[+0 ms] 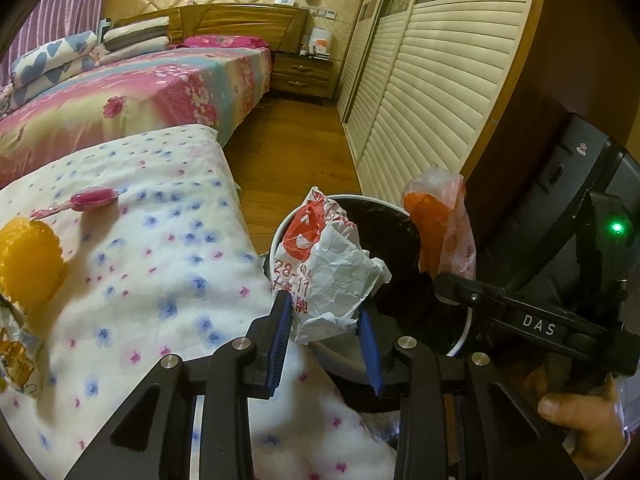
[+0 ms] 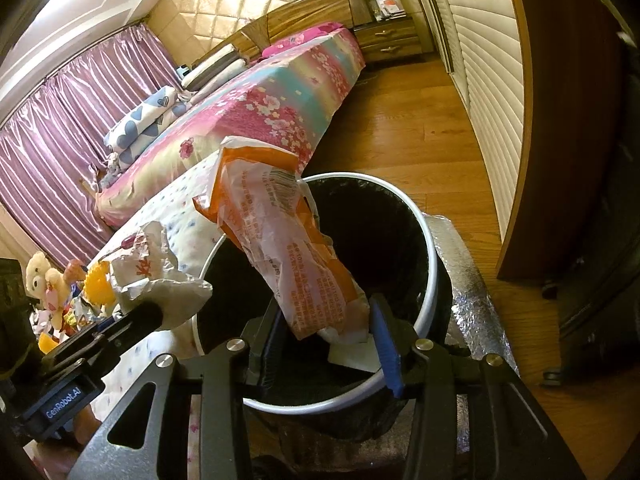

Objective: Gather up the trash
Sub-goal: 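Carry the white bag and orange wrapper over the trash bin with both tools, then open both tools to drop the bag and wrapper into the bin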

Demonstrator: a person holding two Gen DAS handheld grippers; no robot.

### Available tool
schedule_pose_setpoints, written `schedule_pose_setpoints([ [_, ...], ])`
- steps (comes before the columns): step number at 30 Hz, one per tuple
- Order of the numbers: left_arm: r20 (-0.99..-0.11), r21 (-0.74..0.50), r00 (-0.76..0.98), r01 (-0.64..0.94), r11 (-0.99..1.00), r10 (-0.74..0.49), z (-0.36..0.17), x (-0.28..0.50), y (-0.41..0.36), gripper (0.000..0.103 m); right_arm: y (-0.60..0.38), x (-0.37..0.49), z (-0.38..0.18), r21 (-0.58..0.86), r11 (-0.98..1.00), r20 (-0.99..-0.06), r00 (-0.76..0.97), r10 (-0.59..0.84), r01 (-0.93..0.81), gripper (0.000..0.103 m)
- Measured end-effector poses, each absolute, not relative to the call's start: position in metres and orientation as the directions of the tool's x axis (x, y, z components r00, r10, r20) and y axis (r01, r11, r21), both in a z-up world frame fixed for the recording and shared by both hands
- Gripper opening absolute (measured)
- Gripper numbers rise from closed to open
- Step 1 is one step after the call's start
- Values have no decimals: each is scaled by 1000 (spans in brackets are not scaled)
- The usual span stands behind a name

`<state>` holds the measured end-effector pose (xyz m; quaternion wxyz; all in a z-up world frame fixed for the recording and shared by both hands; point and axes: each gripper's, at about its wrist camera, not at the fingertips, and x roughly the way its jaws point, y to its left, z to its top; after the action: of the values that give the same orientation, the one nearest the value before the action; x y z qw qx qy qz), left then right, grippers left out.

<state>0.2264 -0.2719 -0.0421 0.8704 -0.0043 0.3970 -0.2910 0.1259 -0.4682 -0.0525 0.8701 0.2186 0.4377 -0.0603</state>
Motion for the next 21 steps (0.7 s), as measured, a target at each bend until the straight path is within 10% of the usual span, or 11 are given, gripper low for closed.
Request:
schedule_pose_setpoints([
  [3, -689, -234, 518, 503, 832, -507, -42, 229, -275, 41, -469, 127, -52, 327, 897, -787, 611, 86, 296, 46],
  [7, -680, -233, 533, 494, 838, -504, -41, 225, -269, 58, -474, 125, -49, 331, 890, -780, 622, 71, 314, 77],
  [21, -684, -254, 561, 415, 874, -466, -41, 183, -189, 63, -435, 117, -41, 362, 896, -741, 663, 107, 259, 84],
])
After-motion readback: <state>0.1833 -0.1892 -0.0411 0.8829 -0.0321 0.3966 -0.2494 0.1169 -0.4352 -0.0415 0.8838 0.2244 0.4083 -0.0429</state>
